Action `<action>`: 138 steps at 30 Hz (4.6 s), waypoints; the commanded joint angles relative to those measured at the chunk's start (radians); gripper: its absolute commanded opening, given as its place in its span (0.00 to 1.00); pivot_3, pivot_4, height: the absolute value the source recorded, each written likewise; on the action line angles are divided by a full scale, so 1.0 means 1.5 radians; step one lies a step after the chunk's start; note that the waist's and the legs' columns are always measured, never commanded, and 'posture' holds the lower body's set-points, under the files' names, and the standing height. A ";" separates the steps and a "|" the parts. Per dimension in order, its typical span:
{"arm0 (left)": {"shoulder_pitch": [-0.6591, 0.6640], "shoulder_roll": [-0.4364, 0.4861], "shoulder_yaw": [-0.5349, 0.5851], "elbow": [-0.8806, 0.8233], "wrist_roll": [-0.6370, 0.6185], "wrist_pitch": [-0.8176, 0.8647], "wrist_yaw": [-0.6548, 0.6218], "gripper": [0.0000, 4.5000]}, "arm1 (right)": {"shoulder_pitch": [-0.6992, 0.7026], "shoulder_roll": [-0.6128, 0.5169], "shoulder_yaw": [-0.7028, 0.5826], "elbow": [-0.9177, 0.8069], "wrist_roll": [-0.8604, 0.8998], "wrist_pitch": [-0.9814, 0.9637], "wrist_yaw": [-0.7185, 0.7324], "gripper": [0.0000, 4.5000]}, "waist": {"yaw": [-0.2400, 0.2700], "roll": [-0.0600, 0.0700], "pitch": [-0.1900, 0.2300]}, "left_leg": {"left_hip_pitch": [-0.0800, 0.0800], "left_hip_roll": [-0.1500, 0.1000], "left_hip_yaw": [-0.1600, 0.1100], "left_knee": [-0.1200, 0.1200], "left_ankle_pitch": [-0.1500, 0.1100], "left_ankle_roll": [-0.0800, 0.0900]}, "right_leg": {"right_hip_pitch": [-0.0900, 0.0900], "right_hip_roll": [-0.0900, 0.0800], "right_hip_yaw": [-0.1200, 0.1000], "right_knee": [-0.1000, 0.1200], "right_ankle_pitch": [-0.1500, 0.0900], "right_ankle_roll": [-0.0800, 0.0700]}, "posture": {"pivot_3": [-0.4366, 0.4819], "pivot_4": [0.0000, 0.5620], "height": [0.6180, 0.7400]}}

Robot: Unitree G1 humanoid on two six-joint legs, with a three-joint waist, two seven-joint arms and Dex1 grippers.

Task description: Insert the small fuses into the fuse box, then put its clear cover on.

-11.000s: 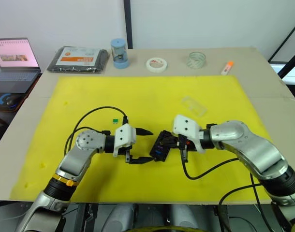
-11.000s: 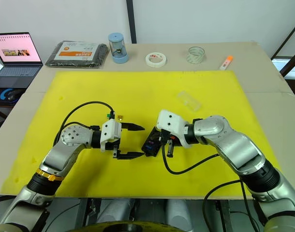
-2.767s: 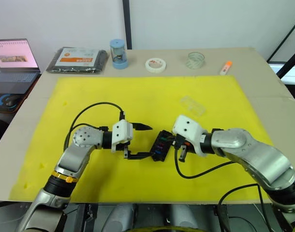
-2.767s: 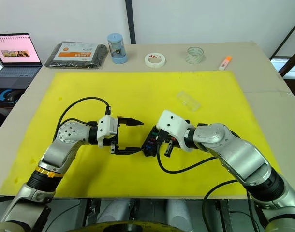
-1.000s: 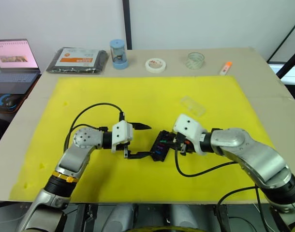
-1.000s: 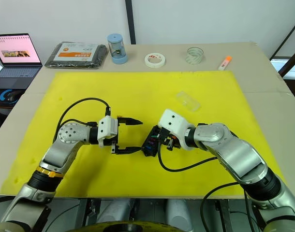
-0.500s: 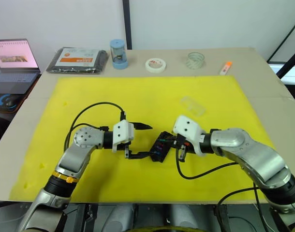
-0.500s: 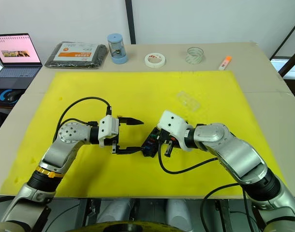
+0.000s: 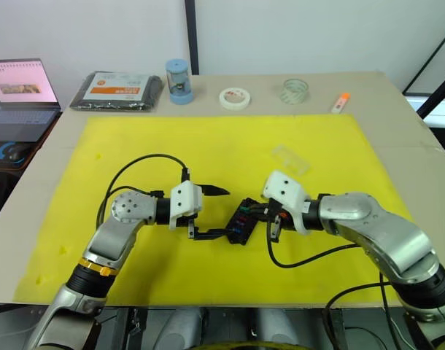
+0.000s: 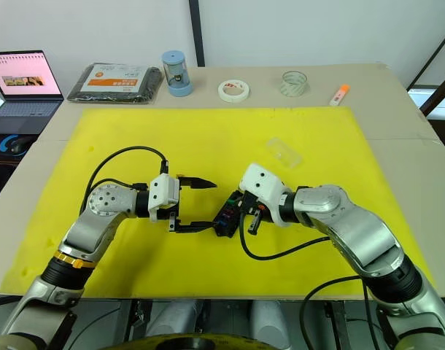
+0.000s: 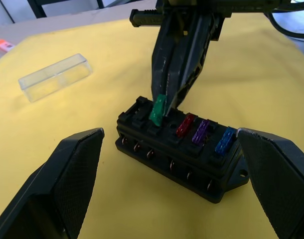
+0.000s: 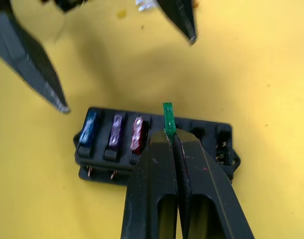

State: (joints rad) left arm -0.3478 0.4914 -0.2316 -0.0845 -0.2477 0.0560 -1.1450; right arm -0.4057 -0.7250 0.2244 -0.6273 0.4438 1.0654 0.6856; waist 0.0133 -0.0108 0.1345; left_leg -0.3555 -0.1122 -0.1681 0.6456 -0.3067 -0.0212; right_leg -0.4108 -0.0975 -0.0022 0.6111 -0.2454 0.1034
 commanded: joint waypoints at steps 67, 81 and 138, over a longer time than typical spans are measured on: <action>0.002 0.006 -0.004 0.008 0.004 -0.028 -0.007 1.00 | 0.038 0.030 -0.036 -0.074 0.060 0.071 -0.117 0.01 | 0.000 0.000 0.000 | 0.000 0.000 0.000 0.000 0.000 0.000 | 0.000 0.000 0.000 0.000 0.000 0.000 | 0.48 0.27 1.00; 0.005 0.011 -0.003 -0.001 0.002 -0.023 -0.005 1.00 | 0.027 0.038 -0.019 -0.051 0.050 0.061 -0.124 0.01 | 0.000 0.000 0.000 | 0.000 0.000 0.000 0.000 0.000 0.000 | 0.000 0.000 0.000 0.000 0.000 0.000 | 0.48 0.27 1.00; 0.009 0.009 -0.003 0.000 0.008 -0.027 -0.004 1.00 | 0.017 0.001 -0.042 -0.044 0.043 -0.011 -0.046 0.27 | 0.000 0.000 0.000 | 0.000 0.000 0.000 0.000 0.000 0.000 | 0.000 0.000 0.000 0.000 0.000 0.000 | 0.48 0.27 1.00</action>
State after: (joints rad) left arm -0.3343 0.5025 -0.2358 -0.0594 -0.2297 0.0306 -1.1517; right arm -0.3688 -0.7193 0.1972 -0.6675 0.4964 1.0681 0.6099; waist 0.0129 -0.0106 0.1346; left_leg -0.3556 -0.1122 -0.1682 0.6454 -0.3068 -0.0211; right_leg -0.4109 -0.0974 -0.0022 0.6110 -0.2454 0.1034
